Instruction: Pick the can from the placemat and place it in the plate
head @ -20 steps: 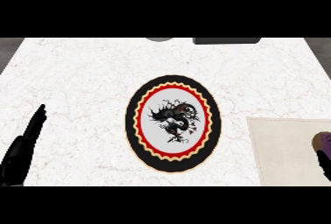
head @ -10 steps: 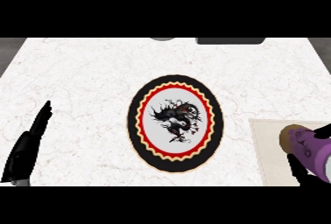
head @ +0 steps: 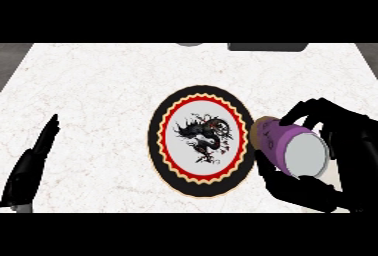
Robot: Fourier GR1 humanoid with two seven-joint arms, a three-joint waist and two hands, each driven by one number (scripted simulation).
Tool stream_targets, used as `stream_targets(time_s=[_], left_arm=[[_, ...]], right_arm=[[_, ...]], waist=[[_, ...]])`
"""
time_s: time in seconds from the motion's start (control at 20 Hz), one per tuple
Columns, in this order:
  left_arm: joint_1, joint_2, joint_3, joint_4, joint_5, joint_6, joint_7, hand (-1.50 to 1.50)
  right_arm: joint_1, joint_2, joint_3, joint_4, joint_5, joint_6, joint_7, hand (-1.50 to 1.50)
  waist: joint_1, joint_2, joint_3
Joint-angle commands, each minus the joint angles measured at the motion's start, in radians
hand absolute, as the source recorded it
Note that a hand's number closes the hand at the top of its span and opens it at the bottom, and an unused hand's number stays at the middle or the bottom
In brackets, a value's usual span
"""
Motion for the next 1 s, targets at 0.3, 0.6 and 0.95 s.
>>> stream_targets(time_s=[0.3,0.6,0.95], left_arm=[[0.028,-0.034,0.000,-0.026,-0.026,0.020,-0.012,0.00],[-0.016,-0.019,0.019,-0.031,-0.016,-0.014,0.054,0.00],[-0.039,-0.008,0.029,0.014,-0.007,-0.037,0.013,0.00]], right_arm=[[-0.262,0.245,0.092,0.450,0.093,-0.033,0.071,1.50],[-0.280,0.259,0.158,0.686,0.058,-0.206,0.010,1.50],[-0.315,0.260,0.188,0.935,-0.096,-0.546,0.050,-1.50]], waist=[[0.001,0.002,0.002],[-0.004,0.001,0.002],[0.010,0.006,0.002]])
